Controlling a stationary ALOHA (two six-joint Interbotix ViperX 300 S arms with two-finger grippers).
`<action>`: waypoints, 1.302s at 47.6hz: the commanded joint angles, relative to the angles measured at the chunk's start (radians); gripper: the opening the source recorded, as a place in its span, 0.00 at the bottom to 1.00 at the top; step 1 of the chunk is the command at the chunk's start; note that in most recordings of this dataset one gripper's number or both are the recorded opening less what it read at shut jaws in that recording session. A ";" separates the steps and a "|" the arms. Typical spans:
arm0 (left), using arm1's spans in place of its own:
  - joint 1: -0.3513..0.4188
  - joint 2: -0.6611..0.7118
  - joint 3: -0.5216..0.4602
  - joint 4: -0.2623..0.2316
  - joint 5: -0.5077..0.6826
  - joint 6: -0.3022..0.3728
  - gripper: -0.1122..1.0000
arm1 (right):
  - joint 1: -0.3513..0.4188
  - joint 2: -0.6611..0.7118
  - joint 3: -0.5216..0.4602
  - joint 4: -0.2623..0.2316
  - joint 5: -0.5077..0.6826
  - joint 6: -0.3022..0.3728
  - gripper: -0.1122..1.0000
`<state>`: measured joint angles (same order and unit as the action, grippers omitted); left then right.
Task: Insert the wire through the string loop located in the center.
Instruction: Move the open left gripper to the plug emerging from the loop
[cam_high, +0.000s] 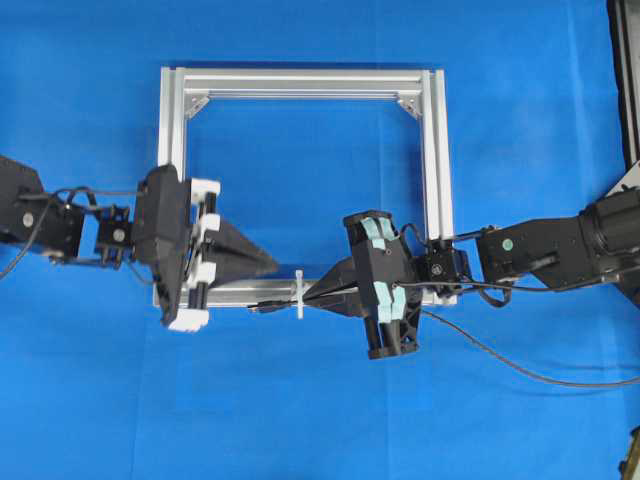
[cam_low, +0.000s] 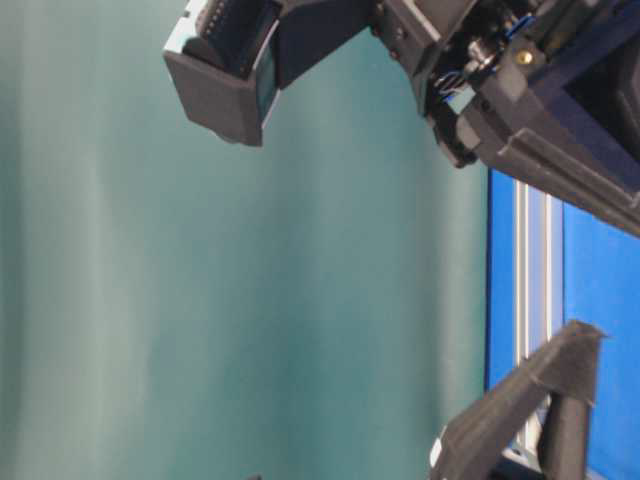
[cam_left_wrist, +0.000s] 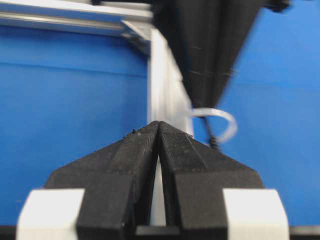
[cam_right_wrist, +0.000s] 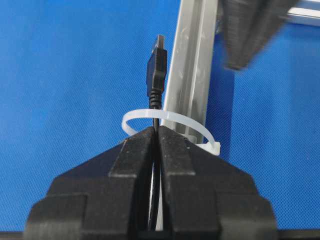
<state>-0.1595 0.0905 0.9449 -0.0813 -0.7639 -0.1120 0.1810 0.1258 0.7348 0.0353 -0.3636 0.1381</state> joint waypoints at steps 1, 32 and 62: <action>-0.028 -0.026 -0.006 0.000 -0.006 0.002 0.10 | 0.002 -0.011 -0.018 0.002 -0.005 -0.002 0.08; -0.057 -0.025 -0.006 0.006 0.012 0.020 0.10 | 0.002 -0.011 -0.018 0.002 -0.005 -0.002 0.08; -0.067 -0.017 -0.029 0.008 0.075 0.023 0.90 | 0.002 -0.011 -0.020 0.002 -0.005 -0.002 0.08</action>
<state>-0.2240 0.0905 0.9342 -0.0752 -0.6980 -0.0874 0.1810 0.1258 0.7348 0.0353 -0.3636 0.1381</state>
